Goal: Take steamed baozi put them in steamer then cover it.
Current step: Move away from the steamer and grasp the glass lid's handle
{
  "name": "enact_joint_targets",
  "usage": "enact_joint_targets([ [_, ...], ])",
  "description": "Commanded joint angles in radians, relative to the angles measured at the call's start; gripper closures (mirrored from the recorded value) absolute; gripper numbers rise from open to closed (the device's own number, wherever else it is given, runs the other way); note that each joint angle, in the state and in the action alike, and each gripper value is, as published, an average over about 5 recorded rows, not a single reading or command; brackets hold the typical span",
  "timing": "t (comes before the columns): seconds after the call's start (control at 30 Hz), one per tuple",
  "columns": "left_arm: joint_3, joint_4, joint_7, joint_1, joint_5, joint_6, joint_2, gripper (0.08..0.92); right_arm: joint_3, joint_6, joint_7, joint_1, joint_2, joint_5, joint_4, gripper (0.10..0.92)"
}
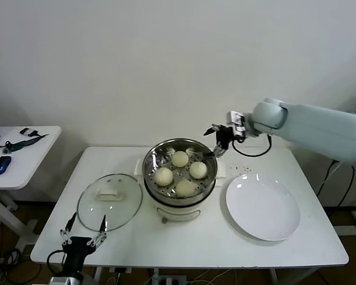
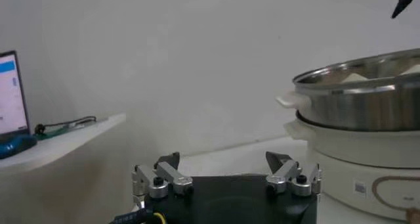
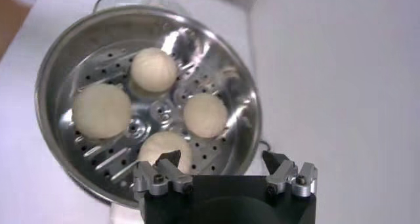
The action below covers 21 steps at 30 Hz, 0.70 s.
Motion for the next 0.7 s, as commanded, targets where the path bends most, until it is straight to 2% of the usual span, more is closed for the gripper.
enact_joint_targets([
  [0.03, -0.011, 0.004, -0.001, -0.018, 0.071, 0.022, 0.003, 0.177, 0.550, 0.198, 0.265, -0.504, -0.289, -0.046, 0.142, 0.203],
  [0.2, -0.032, -0.004, 0.007, -0.025, 0.150, 0.052, 0.007, 0.177, 1.012, 0.239, 0.335, -0.920, -0.277, -0.084, 0.174, 0.203],
  [0.4, -0.059, -0.027, 0.034, -0.047, 0.368, 0.083, 0.014, 0.177, 1.415, 0.248, 0.347, -1.259, -0.164, -0.119, 0.189, 0.203],
  [0.5, -0.067, -0.040, 0.030, -0.062, 0.539, 0.082, 0.019, 0.177, 1.523, 0.248, 0.354, -1.357, -0.116, -0.122, 0.202, 0.203],
  [0.7, -0.055, -0.032, -0.020, -0.106, 1.042, 0.054, 0.039, 0.177, 1.747, 0.199, 0.353, -1.560, 0.025, -0.155, 0.236, 0.203],
])
